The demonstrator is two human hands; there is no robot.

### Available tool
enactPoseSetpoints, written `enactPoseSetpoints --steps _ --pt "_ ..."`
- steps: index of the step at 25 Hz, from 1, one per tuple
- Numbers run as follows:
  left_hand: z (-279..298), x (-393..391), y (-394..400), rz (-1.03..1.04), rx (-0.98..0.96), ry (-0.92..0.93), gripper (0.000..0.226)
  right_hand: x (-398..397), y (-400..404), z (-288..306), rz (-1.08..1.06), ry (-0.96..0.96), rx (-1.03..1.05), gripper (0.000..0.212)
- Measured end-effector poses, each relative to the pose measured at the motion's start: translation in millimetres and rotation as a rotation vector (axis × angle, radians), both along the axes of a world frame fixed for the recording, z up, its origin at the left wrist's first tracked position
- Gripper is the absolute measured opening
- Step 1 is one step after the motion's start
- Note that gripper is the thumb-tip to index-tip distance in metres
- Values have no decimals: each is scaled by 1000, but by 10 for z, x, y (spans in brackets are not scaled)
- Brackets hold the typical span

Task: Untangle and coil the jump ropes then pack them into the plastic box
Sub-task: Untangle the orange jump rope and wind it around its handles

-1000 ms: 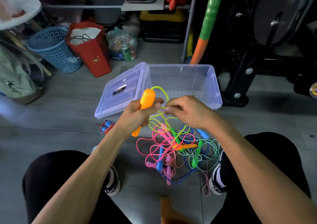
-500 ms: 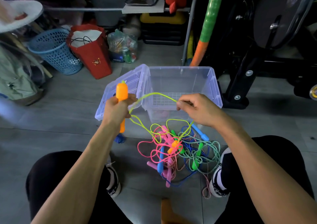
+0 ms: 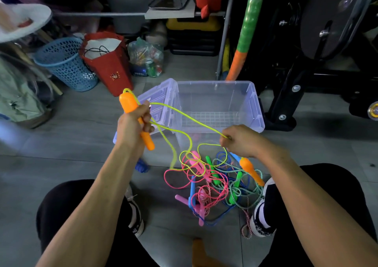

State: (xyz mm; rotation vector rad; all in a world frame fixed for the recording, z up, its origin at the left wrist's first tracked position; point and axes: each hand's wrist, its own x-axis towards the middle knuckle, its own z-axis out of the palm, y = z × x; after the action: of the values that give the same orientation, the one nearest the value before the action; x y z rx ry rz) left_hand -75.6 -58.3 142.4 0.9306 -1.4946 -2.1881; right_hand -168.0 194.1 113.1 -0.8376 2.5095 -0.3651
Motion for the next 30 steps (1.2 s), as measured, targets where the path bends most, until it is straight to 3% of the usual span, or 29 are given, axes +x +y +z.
enactPoseSetpoints --steps 2,4,6,8,12,15,17,21,23,27,30 --pt "-48 1 -64 -33 -100 -137 7 -3 4 -63 -95 -72 21 30" --pt "-143 26 41 -199 -327 -364 9 42 -69 -39 -220 -227 -164 29" --pt "-230 41 181 -311 -477 -457 18 74 -154 20 -283 -301 -339 30" --pt "-282 41 255 -320 -594 -383 24 76 -197 67 -264 -289 -402 29" --pt "-156 62 371 -449 -877 -152 12 132 -234 115 -96 -249 -351 26" --pt "-152 80 500 -684 -821 -82 7 186 -308 186 6 -214 -392 23" --pt "-204 61 532 -710 -785 -115 8 192 -317 199 6 -207 -404 22" --pt "-110 3 354 -291 -523 -133 16 123 -214 118 -62 -145 -380 20" --pt "-51 9 241 -176 -442 -119 14 55 -141 63 -81 -70 -334 21" --pt "-121 18 250 -180 -359 -167 12 15 -66 -52 -106 -56 -241 14" --pt "-152 11 308 -233 -329 -196 16 56 -111 -159 -134 -101 -309 16"
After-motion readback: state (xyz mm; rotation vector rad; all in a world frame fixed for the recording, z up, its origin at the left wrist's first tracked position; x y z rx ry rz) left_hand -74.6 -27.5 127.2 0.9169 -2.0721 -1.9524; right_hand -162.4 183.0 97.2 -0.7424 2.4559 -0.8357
